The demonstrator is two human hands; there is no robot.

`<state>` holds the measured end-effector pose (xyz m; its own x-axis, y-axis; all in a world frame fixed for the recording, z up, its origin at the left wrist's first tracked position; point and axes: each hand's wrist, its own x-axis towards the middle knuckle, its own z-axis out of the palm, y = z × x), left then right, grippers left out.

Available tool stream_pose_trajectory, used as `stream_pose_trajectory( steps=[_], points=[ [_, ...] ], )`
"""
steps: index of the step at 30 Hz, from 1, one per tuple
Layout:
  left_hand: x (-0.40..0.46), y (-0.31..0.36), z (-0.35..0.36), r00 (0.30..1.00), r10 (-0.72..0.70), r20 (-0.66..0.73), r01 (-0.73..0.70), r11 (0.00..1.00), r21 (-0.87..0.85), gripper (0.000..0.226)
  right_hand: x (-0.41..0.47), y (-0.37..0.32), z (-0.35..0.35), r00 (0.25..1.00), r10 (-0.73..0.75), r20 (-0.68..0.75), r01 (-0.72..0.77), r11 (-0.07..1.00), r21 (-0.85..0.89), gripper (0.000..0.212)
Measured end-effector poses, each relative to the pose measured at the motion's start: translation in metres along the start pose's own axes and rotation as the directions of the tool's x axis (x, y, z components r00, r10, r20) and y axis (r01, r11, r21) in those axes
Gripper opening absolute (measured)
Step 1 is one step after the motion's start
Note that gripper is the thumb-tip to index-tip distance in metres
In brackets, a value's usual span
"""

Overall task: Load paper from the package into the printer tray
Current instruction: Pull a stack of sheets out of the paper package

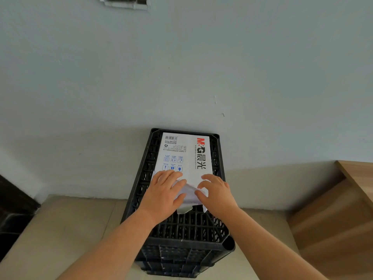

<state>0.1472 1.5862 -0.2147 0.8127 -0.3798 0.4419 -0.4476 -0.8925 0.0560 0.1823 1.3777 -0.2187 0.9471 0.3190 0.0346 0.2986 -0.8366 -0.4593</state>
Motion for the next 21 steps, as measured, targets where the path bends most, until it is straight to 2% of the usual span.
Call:
stream_pose_trajectory(
  steps=[7, 15, 21],
  points=[
    [-0.023, 0.003, -0.009, 0.999, -0.028, 0.026, 0.029, 0.999, -0.042, 0.024, 0.001, -0.003, -0.002, 0.999, 0.019, 0.033, -0.020, 0.999, 0.029, 0.026],
    [-0.030, 0.009, -0.002, 0.942, -0.154, 0.298, 0.178, 0.982, -0.055, 0.035, -0.002, -0.009, -0.008, 0.998, 0.015, 0.059, -0.020, 0.997, 0.076, 0.027],
    [-0.010, 0.010, 0.003, 0.890, -0.223, 0.397, 0.226, 0.973, 0.041, 0.039, -0.007, -0.007, -0.009, 0.999, 0.021, 0.043, -0.025, 0.995, 0.100, 0.028]
  ],
)
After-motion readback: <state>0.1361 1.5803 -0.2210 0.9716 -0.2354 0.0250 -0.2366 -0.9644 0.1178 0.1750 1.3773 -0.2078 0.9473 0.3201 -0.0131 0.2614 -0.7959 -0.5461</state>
